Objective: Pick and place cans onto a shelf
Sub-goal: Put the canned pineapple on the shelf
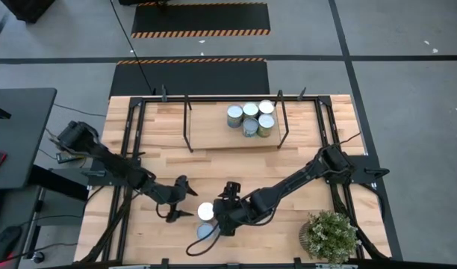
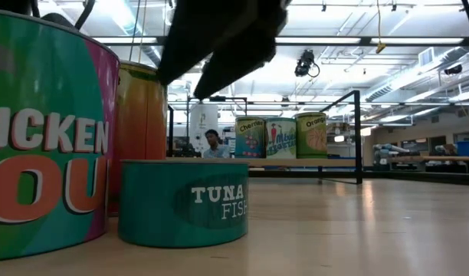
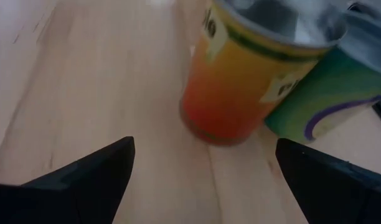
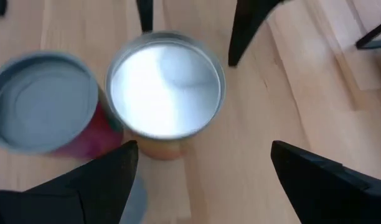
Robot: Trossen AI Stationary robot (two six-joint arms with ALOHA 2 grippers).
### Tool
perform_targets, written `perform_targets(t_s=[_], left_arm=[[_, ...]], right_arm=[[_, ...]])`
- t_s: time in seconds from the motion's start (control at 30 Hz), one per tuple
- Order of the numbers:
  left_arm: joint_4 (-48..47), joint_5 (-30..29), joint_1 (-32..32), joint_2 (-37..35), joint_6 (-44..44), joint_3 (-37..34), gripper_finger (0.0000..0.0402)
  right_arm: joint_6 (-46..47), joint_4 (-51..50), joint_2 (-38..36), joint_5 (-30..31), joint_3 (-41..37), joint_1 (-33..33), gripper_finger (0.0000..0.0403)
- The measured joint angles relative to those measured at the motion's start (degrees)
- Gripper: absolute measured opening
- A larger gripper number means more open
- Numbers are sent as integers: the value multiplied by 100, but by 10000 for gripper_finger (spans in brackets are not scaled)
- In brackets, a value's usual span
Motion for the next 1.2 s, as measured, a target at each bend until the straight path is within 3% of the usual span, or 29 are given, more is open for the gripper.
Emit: perform_targets(t_s=[0.2, 0.53, 0.9, 1.2], left_arm=[[805, -62, -1, 383, 143, 0, 396], [1112, -1242, 157, 768, 186, 89, 396], [1166, -1258, 211, 771, 255, 131, 396], [1450, -687, 243, 768, 286, 127, 396]], right_arm=[[-51, 269, -7, -56, -129, -94, 375], [-515, -181, -9, 229, -138, -366, 375], [-481, -1134, -9, 280, -138, -527, 375], [-776, -681, -9, 315, -136, -565, 375]])
